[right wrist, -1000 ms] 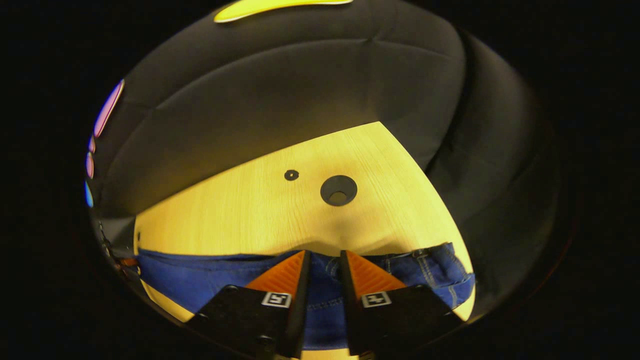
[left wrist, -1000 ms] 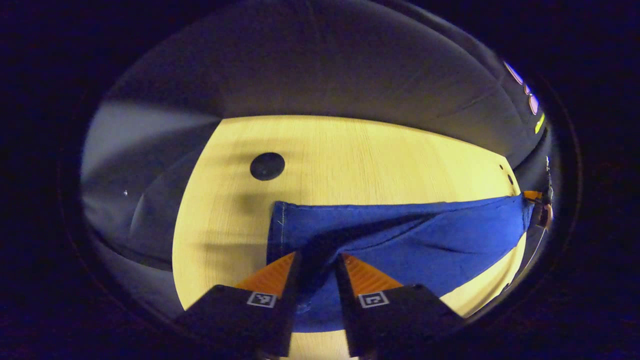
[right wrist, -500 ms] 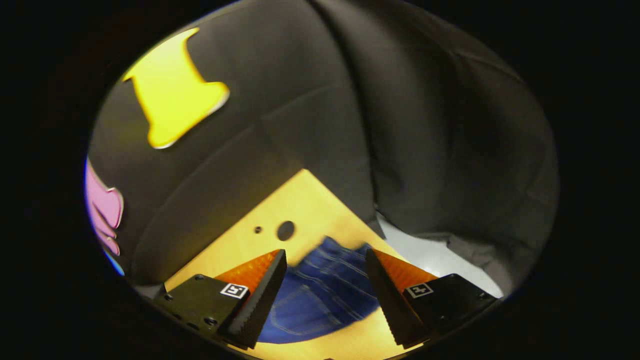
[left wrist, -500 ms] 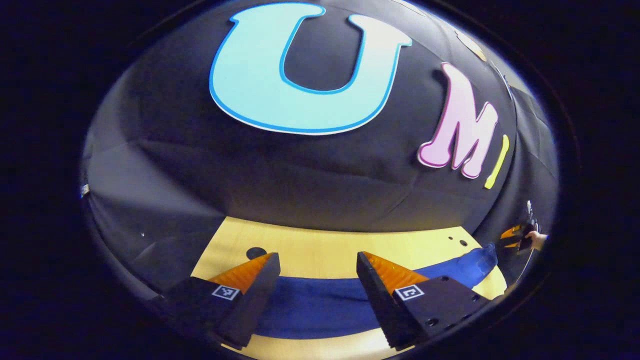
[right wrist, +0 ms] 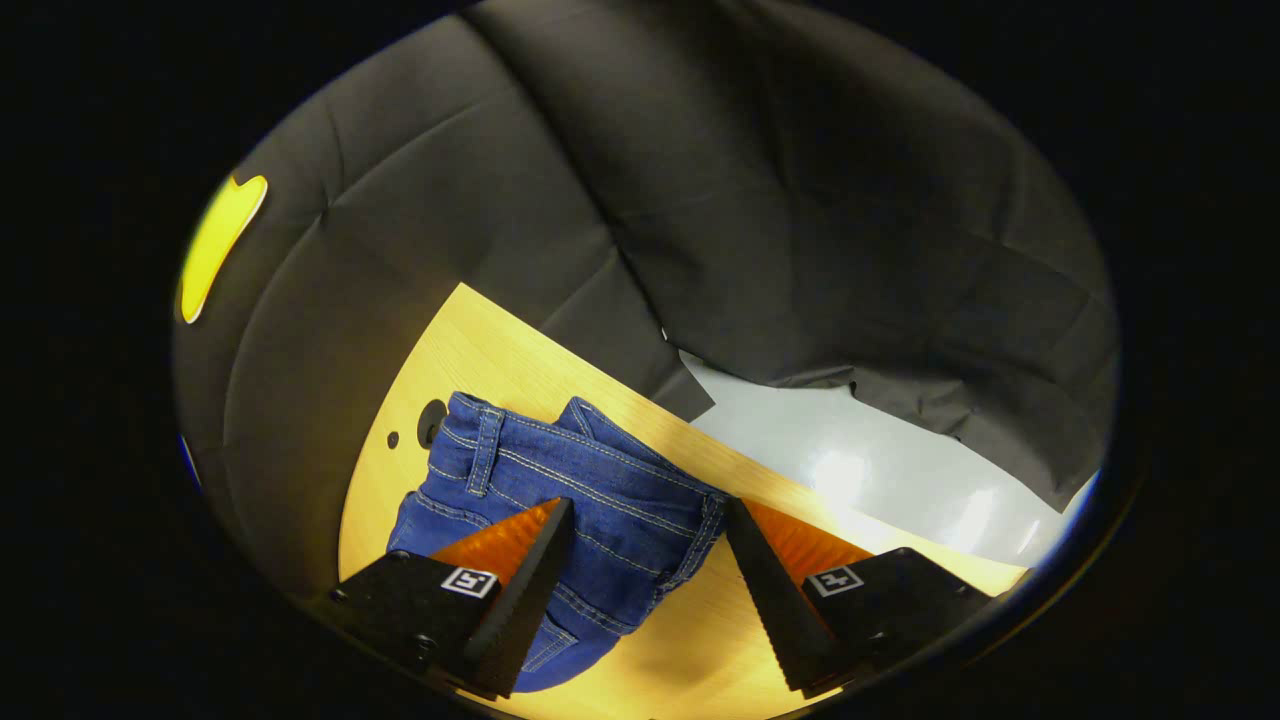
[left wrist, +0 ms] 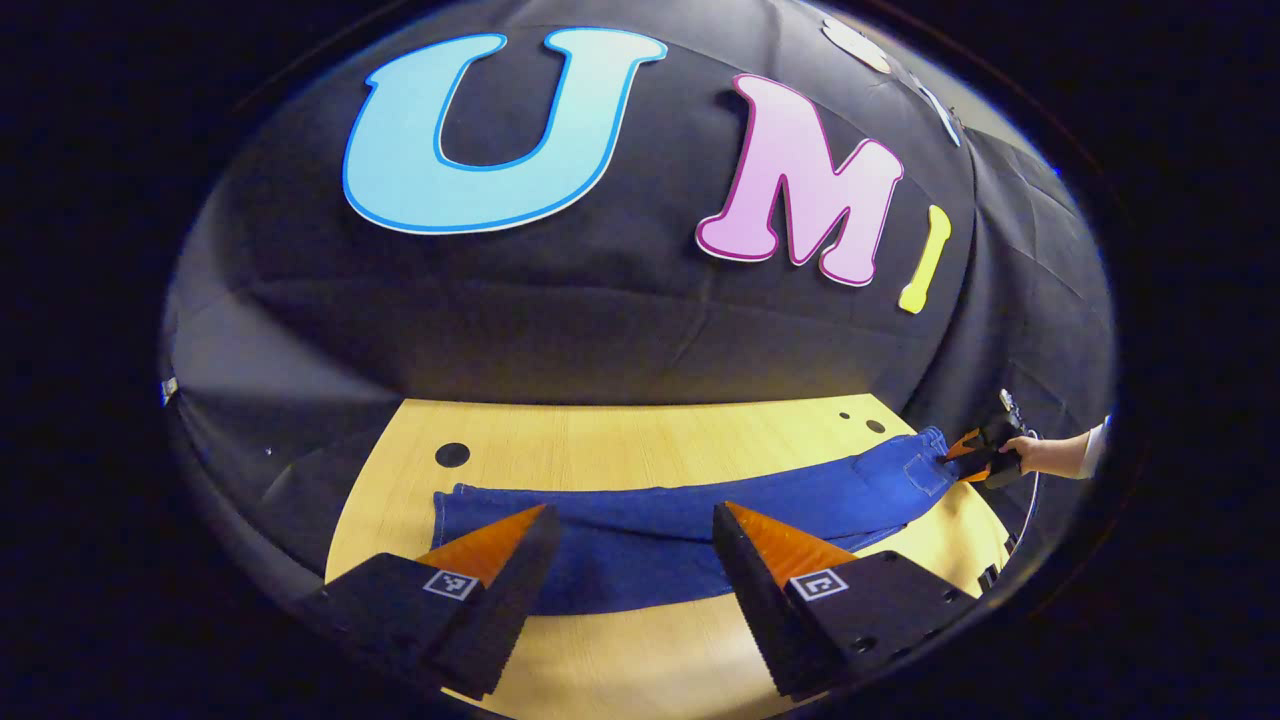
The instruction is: Grasp the waist and the cuffs of the jeans and fold them to make the two legs overlap; first hold the waist and fold one-third of the jeans toward the cuffs, then hold the cuffs and fold the remaining one-third in the same direction to finish folding.
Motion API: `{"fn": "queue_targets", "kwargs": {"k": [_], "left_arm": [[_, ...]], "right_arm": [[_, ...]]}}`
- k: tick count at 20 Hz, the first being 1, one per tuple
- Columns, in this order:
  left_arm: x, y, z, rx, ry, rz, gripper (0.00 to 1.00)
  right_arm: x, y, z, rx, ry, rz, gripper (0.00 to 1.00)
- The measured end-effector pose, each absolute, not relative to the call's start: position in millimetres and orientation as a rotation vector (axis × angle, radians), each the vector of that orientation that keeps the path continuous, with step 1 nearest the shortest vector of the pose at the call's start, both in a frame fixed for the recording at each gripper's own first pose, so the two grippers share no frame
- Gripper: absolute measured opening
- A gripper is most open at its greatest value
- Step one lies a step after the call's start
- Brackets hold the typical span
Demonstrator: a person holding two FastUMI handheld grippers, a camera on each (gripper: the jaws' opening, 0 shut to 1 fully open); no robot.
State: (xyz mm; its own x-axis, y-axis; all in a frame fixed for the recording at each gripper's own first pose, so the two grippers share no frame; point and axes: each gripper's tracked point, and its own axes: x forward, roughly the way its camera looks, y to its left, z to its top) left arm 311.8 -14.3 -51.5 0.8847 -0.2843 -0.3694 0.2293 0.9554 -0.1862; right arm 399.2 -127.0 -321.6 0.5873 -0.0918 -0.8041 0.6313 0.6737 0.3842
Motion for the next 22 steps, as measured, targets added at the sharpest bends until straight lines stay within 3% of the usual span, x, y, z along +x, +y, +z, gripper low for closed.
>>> {"fn": "queue_targets", "kwargs": {"k": [1, 2, 4, 6, 7, 14, 20, 22], "left_arm": [[308, -19, -52, -0.141, 0.403, -0.263, 0.97], [305, -20, -51, -0.148, 0.404, -0.255, 0.97], [297, -24, -52, -0.167, 0.41, -0.238, 0.97], [292, -28, -48, -0.182, 0.391, -0.239, 0.97], [289, -30, -50, -0.188, 0.388, -0.245, 0.97], [288, -51, -59, -0.178, 0.391, -0.421, 0.97], [284, -44, -70, -0.254, 0.378, -0.486, 0.97], [279, -36, -65, -0.28, 0.355, -0.477, 0.97]], "right_arm": [[403, -127, -323, 0.713, 0.837, -0.452, 0.86], [403, -120, -328, 0.722, 0.872, -0.412, 0.88], [417, -127, -317, 0.744, 0.822, -0.412, 0.42], [420, -121, -318, 0.729, 0.818, -0.404, 0.13], [420, -117, -318, 0.707, 0.803, -0.401, 0.05], [394, -64, -212, 0.561, 0.647, -0.312, 0.05], [368, 81, -93, 0.492, 0.499, -0.072, 0.05], [366, 139, -83, 0.536, 0.49, 0.018, 0.05]]}}
